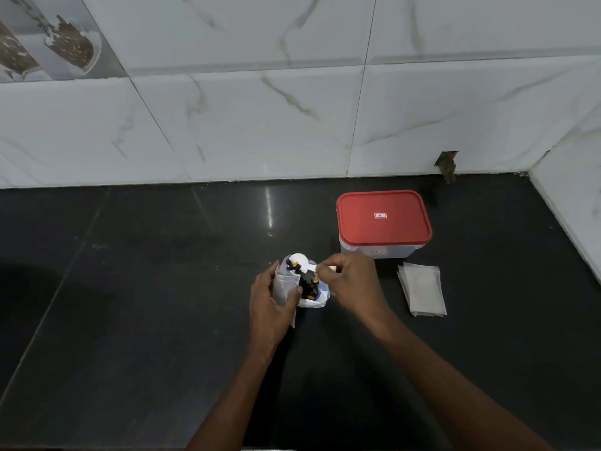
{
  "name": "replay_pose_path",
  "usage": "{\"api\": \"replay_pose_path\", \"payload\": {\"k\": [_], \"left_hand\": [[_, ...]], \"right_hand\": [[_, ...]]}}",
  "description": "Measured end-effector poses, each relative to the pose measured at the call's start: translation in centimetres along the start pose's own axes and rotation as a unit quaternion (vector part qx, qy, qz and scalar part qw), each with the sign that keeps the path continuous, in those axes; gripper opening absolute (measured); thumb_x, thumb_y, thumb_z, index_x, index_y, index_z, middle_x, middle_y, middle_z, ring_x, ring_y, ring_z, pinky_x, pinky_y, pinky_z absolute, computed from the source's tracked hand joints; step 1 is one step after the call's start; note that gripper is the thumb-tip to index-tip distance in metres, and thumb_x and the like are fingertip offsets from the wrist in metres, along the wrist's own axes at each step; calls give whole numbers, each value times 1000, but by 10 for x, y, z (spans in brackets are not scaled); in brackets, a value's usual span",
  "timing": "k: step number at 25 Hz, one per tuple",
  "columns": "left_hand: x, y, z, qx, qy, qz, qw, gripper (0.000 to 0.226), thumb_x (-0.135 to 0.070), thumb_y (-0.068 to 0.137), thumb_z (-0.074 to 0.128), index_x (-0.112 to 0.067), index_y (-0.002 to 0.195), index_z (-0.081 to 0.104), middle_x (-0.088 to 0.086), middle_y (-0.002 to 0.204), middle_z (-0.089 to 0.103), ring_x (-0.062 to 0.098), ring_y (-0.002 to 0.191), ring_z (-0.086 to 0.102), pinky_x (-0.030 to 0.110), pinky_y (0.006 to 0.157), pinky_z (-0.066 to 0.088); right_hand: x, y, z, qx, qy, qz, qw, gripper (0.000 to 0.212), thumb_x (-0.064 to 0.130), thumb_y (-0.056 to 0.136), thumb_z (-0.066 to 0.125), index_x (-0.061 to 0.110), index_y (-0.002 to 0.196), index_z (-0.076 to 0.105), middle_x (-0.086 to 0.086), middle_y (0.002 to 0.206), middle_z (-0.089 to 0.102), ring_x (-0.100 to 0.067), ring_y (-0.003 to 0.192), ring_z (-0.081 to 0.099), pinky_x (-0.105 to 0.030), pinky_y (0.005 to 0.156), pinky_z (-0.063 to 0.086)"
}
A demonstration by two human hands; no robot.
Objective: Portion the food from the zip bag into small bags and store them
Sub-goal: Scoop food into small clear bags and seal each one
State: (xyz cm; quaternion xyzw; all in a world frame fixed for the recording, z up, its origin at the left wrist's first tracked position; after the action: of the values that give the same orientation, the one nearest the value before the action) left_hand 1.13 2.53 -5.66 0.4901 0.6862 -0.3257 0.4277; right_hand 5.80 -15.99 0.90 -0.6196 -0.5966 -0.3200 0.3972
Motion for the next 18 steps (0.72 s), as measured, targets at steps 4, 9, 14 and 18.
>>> {"api": "replay_pose_path", "payload": {"k": [4, 9, 14, 18], "left_hand": [[-20, -2, 8, 40, -4, 5, 999, 74, -11, 87, 75, -78, 102, 49, -39, 108, 64, -11, 108, 60, 23, 97, 50], [2, -3, 3, 9, -18, -27, 999, 65, -34, 81, 72, -41, 141, 47, -11, 139, 59, 9, 128, 56, 42, 107, 49], [0, -3, 6, 9, -19, -30, 999, 72, -36, 78, 70, -22, 145, 48, -4, 142, 58, 11, 128, 55, 43, 108, 47], [5, -2, 6, 9, -14, -24, 1000, 74, -43, 78, 70, -19, 144, 49, -5, 136, 60, 10, 124, 57, 40, 104, 50]], "right_hand": [[29, -18, 40, 61, -201, -144, 967, 15, 8, 89, 56, 3, 87, 69, 1, 79, 63, -12, 62, 54, -20, 60, 39], [24, -36, 44, 36, -275, -265, 924, 18, 9, 89, 63, 5, 106, 67, -10, 96, 62, -24, 69, 63, -25, 57, 40], [17, -44, 38, -32, -268, -322, 908, 26, 20, 92, 50, 7, 103, 69, -5, 90, 61, -15, 60, 59, -21, 49, 45], [12, -41, 32, -40, -228, -315, 920, 17, 9, 87, 66, 5, 103, 70, -6, 87, 61, -13, 62, 59, -21, 54, 47]]}}
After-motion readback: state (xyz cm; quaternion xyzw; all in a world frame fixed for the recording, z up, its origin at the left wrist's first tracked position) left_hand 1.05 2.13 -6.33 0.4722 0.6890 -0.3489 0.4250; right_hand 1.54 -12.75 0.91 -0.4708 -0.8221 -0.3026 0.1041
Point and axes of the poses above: each hand's wrist, its own y-axis towards the middle knuckle, its own z-axis out of the palm, x = y × z, the point moved 10 cm from there along y, towards the middle knuckle
